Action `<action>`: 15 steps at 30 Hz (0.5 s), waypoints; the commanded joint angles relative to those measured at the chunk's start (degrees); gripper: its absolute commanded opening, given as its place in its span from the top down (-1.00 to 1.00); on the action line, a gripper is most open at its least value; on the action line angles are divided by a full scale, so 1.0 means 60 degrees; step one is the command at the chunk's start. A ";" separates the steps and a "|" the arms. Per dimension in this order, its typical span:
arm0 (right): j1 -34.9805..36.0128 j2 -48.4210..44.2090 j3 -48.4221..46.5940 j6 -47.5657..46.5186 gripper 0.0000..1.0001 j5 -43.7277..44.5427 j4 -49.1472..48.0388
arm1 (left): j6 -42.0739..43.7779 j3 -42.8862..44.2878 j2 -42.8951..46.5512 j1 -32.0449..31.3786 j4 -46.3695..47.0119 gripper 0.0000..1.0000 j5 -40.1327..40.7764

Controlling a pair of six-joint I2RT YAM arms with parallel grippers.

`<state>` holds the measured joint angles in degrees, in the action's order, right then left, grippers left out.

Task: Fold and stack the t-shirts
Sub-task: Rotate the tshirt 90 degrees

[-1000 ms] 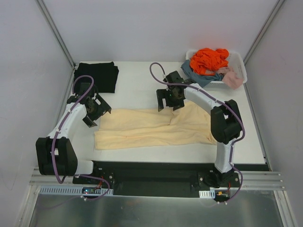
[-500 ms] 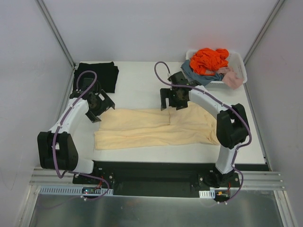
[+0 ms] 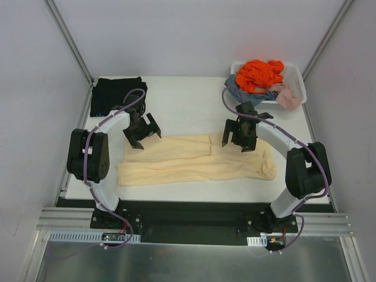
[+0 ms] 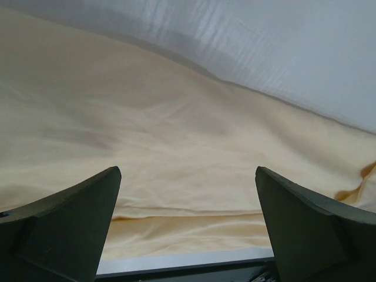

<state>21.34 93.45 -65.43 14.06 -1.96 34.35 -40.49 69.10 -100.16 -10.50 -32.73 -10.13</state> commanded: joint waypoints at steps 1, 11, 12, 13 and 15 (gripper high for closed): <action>-0.0436 0.0814 -0.0636 0.0906 -0.93 0.0137 -0.0012 | 0.0171 0.0159 -0.0488 0.0007 0.0123 -0.99 -0.0085; 0.0029 0.4604 -0.4584 0.0281 -0.93 -0.1563 0.0557 | -0.0004 -0.2037 0.0329 0.0797 0.0196 -0.99 0.0487; 0.0148 0.4930 -0.5188 0.0118 -0.93 -0.1622 0.0675 | -0.0077 -0.2460 0.0505 0.0813 0.0196 -0.99 0.0502; 0.0294 0.5614 -0.5716 -0.0014 -0.93 -0.1680 0.0822 | -0.0150 -0.2682 0.0913 0.0813 0.0196 -0.98 0.0429; 0.0529 0.6350 -0.7444 -0.0074 -0.93 -0.1943 0.1247 | -0.0428 -0.3353 0.1325 0.0784 0.0196 -0.99 0.0065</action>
<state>20.69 123.22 -96.64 16.10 -7.92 40.34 -41.30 56.69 -95.74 -5.87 -28.34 -10.02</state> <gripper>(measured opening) 0.969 0.992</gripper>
